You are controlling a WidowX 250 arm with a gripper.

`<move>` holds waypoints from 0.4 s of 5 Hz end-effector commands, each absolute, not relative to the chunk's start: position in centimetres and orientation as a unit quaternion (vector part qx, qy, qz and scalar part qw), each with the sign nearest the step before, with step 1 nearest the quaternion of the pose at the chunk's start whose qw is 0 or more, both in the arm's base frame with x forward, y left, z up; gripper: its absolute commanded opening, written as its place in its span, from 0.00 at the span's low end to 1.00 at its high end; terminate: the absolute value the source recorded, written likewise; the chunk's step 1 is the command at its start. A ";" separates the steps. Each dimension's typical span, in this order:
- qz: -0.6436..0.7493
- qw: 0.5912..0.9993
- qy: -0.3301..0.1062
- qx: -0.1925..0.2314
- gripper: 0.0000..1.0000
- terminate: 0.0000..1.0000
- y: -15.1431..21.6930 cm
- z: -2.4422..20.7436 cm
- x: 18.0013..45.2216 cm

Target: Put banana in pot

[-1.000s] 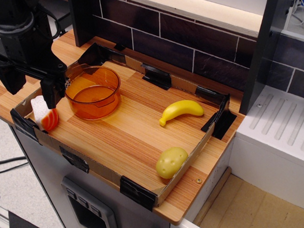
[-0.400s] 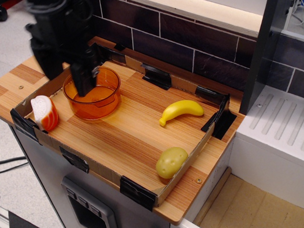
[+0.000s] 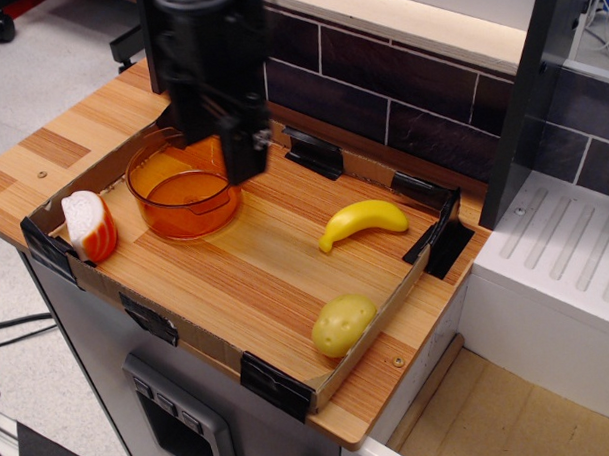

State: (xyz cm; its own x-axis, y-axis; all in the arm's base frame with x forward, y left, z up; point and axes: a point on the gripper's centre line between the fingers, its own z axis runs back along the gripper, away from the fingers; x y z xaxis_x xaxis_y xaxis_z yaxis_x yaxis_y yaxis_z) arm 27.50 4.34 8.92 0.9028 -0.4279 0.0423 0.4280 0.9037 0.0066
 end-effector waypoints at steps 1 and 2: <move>-0.271 0.961 -0.047 -0.006 1.00 0.00 1.4 7.4 30.2; -0.269 0.961 -0.064 -0.010 1.00 0.00 0.3 6.3 31.2</move>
State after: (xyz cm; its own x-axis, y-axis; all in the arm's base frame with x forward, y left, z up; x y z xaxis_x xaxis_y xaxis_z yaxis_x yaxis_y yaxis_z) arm 30.82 0.50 4.84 0.8575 -0.5070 0.0877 0.5098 0.8602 -0.0114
